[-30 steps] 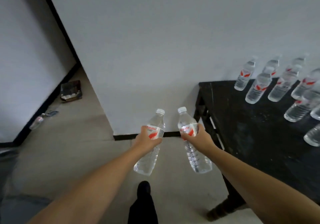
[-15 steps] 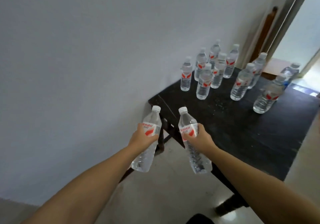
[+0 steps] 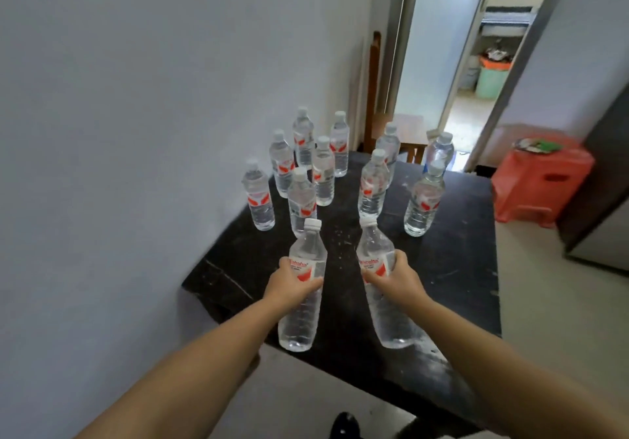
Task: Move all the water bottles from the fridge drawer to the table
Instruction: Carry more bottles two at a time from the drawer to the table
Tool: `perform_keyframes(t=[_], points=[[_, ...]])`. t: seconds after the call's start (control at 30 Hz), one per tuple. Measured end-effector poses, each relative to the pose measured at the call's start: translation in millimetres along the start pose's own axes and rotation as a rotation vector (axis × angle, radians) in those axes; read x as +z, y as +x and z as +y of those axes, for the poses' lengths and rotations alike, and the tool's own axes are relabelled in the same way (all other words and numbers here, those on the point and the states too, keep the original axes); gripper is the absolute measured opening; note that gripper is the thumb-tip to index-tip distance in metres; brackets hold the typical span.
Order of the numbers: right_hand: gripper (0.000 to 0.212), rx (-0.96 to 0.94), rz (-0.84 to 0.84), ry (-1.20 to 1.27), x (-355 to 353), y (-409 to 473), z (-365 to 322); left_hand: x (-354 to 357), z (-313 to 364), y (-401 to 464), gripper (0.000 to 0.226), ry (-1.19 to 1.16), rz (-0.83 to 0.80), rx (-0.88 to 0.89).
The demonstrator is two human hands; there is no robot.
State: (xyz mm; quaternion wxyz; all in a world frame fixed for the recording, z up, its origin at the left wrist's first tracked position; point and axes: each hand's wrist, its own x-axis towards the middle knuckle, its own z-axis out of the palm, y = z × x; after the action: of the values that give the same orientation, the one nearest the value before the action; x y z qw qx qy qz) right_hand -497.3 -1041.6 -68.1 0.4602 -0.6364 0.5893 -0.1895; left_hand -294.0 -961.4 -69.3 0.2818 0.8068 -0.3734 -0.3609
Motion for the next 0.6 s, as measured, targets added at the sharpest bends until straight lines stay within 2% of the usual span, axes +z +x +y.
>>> perform_keyframes(t=[0.23,0.4,0.6], points=[[0.064,0.014,0.167,0.127,-39.2,70.1,-16.4,24.9,67.1,80.6,0.069,-0.147,-0.042,0.112],[0.060,0.059,0.321,0.257,-50.6,97.9,-4.3,45.0,94.9,119.0,0.077,-0.144,-0.038,0.182],[0.057,0.090,0.439,0.384,-46.3,107.4,5.9,61.2,103.9,142.8,0.073,-0.233,-0.186,0.250]])
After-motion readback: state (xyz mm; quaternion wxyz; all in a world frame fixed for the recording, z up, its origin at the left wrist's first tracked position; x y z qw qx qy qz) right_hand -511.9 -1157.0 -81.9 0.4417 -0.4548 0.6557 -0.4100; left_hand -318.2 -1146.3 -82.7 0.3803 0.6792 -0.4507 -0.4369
